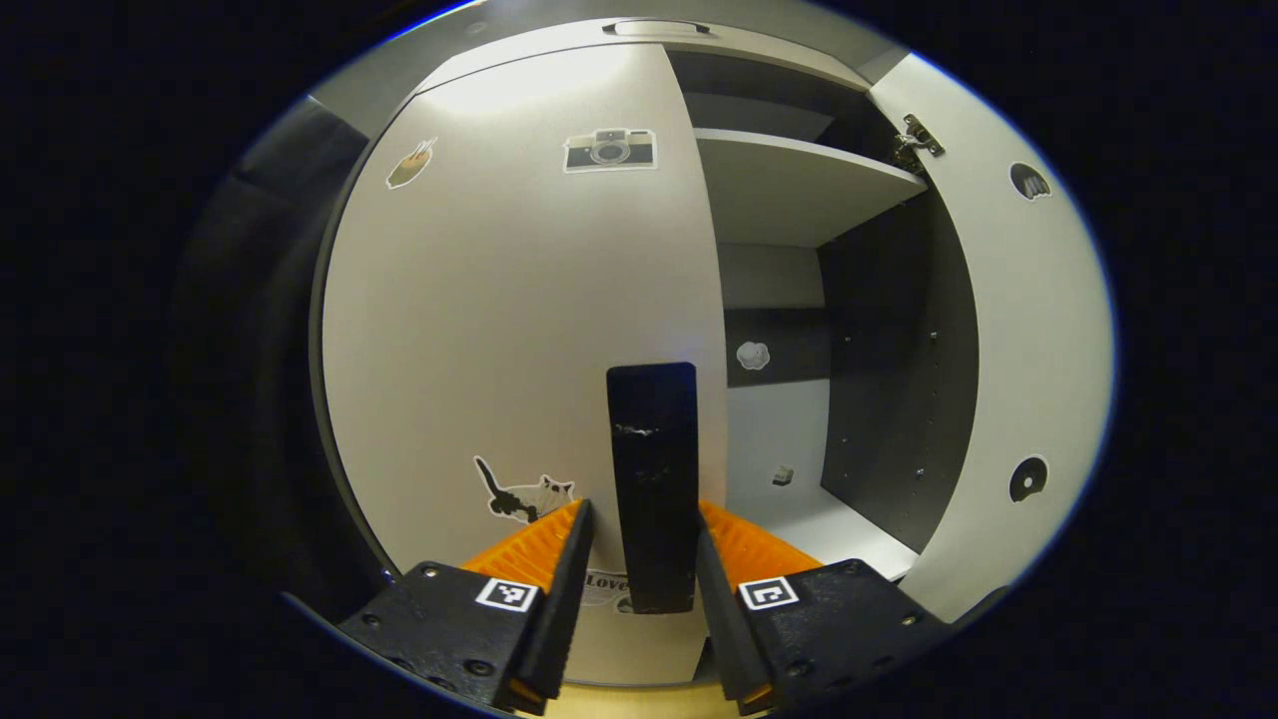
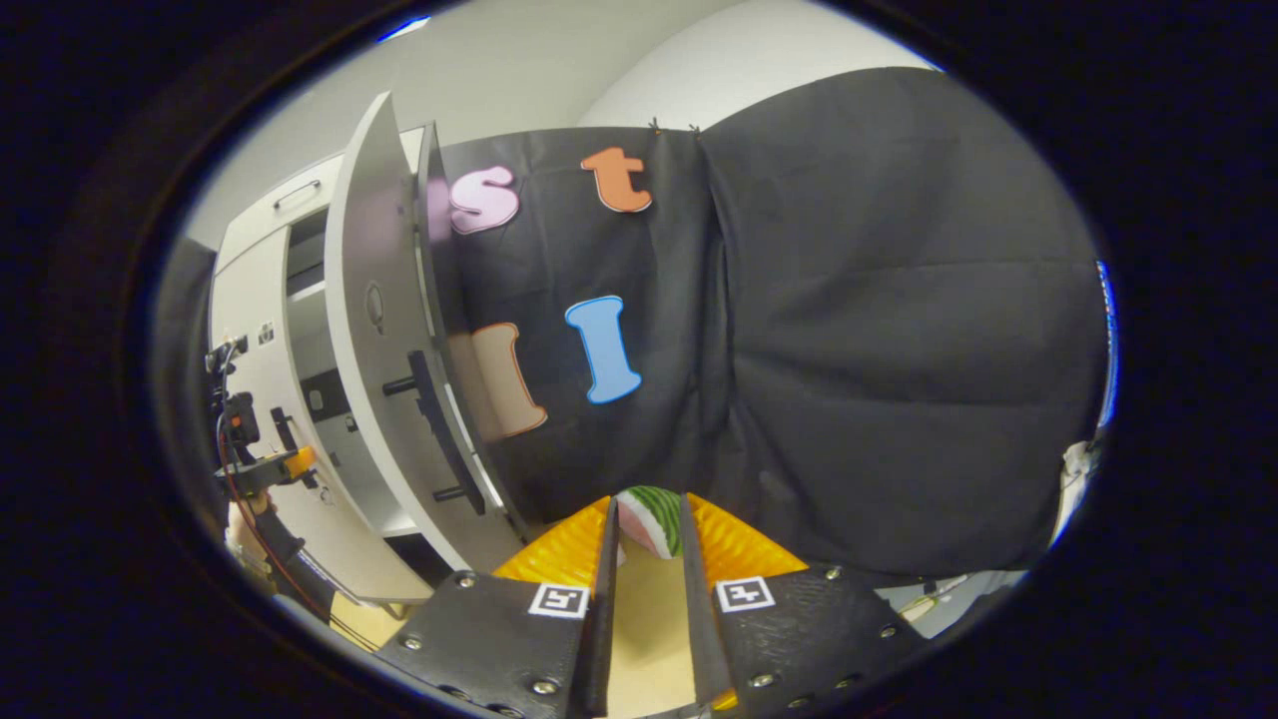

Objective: Open the right door of the double-door shoe cabinet with the right hand, and open the left door with the left hand.

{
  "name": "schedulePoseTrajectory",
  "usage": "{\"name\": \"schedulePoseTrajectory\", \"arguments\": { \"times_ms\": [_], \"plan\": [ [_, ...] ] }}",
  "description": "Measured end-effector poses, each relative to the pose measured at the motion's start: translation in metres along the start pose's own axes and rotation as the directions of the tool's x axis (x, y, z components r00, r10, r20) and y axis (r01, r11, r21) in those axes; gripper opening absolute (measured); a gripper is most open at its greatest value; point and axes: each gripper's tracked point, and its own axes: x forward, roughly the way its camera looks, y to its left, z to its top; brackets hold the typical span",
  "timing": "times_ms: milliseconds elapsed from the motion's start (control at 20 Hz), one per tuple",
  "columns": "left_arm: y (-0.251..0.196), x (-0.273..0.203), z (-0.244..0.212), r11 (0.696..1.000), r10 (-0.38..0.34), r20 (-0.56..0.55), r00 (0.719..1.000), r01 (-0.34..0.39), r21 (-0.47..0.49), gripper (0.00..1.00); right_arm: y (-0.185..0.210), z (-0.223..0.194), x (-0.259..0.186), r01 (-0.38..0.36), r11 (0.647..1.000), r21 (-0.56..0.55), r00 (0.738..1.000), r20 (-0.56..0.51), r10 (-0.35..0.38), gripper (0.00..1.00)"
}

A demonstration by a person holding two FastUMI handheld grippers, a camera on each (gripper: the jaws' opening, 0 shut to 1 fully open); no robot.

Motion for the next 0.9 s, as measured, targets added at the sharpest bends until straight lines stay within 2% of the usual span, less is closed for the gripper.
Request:
{"name": "schedulePoseTrajectory", "arguments": {
  "times_ms": [100,500,900],
  "plan": [
    [0.0,0.0,-0.001,1.0,-0.006,-0.008,1.0,0.007,0.015,0.34,0.002,-0.001,-0.001,-0.007,1.0,-0.009,1.0,-0.003,0.007,0.32],
    [-0.001,-0.017,-0.002,0.997,-0.073,-0.027,0.997,0.072,-0.021,0.24,0.012,-0.009,-0.003,-0.054,0.998,-0.022,0.998,-0.04,0.053,0.32],
    [0.005,-0.048,-0.004,0.994,-0.11,-0.032,0.993,0.109,-0.03,0.2,0.033,-0.013,-0.012,-0.117,0.993,-0.034,0.991,-0.063,0.115,0.32]
  ]
}}
